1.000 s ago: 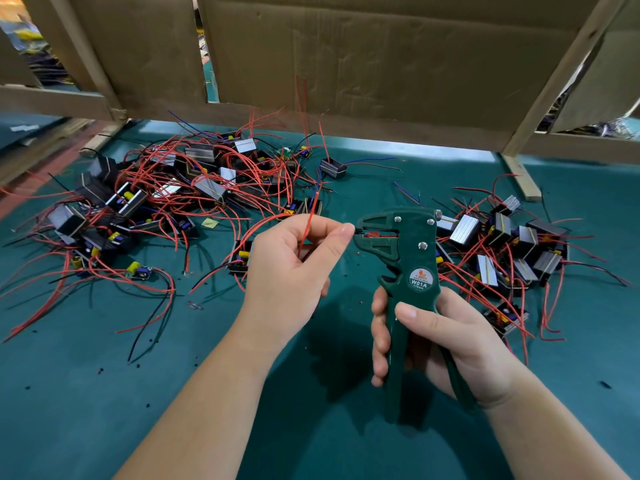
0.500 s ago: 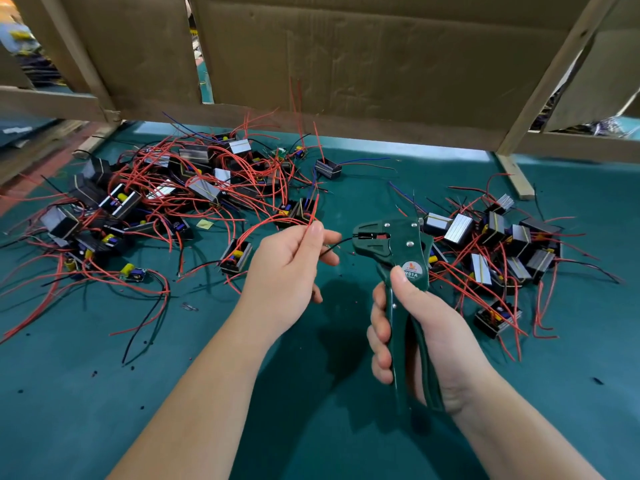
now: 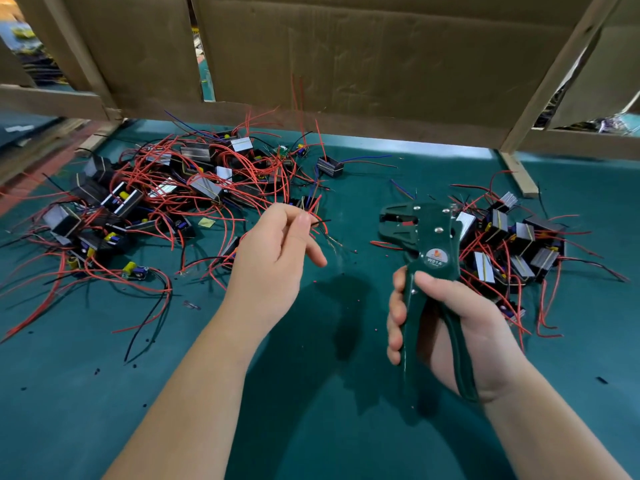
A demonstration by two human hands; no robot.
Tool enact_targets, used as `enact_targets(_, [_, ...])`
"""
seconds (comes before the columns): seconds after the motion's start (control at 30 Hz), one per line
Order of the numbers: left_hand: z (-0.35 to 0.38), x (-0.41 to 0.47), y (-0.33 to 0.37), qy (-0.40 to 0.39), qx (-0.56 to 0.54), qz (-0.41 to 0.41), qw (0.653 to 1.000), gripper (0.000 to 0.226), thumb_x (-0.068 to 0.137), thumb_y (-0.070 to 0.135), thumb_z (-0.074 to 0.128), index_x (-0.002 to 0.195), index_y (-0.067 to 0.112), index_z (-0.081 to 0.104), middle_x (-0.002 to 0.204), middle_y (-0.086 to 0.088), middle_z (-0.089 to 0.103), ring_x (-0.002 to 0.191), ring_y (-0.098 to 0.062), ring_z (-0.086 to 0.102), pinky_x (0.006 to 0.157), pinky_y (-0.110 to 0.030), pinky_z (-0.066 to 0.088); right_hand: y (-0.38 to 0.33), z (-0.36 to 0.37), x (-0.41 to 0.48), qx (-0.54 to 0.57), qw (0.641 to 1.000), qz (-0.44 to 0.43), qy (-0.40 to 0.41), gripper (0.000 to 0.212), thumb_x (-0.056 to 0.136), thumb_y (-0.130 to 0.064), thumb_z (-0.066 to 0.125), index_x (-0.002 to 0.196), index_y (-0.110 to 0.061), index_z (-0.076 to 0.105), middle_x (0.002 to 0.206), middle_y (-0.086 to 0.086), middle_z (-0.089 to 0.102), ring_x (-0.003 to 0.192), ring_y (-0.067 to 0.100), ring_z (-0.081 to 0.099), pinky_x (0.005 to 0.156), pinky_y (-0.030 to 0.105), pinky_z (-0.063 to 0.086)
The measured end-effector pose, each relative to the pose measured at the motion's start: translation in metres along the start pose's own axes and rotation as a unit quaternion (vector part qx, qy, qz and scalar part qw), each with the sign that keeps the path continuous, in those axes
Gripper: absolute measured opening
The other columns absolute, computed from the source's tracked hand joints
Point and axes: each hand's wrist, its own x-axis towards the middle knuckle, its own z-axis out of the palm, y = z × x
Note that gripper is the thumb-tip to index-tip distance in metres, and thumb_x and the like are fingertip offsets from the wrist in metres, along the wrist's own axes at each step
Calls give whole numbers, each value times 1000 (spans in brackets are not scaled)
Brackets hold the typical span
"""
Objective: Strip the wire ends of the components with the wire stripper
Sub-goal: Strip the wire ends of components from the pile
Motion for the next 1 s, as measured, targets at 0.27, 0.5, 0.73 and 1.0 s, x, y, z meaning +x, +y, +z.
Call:
enact_targets(0.27, [-4, 1, 2, -102, -125, -29, 986, 19, 87, 29, 55, 75, 20, 66, 47, 11, 39, 38, -8, 32, 39, -20, 33, -1, 1, -2, -18, 997, 21, -68, 47, 55, -35, 86, 88, -8, 65, 71, 17, 55, 55, 31, 56, 54, 40, 50])
enact_targets(0.5, [-4, -1, 7, -120, -84, -4, 989, 18, 85, 29, 55, 69, 21, 58, 54, 12, 42, 42, -4, 36, 44, -14, 31, -1, 2, -4, -21, 989, 35, -142, 42, 63, -27, 83, 94, -7, 64, 75, 21, 56, 62, 34, 59, 60, 45, 51])
enact_targets(0.73, [-6, -2, 11, -128, -84, 6, 988, 18, 84, 23, 54, 68, 17, 55, 45, 16, 38, 40, -3, 34, 42, -11, 27, -1, 2, -5, -37, 989, 41, -139, 38, 65, -26, 82, 94, -9, 65, 76, 20, 57, 63, 34, 60, 63, 47, 51])
enact_targets(1.0, [-8, -2, 14, -127, -104, 2, 986, 16, 82, 25, 58, 67, 26, 62, 44, 13, 35, 42, -17, 28, 40, -21, 21, 0, 3, -7, -70, 991, 33, -111, 35, 70, -36, 83, 88, -12, 65, 70, 17, 57, 56, 31, 58, 56, 42, 51])
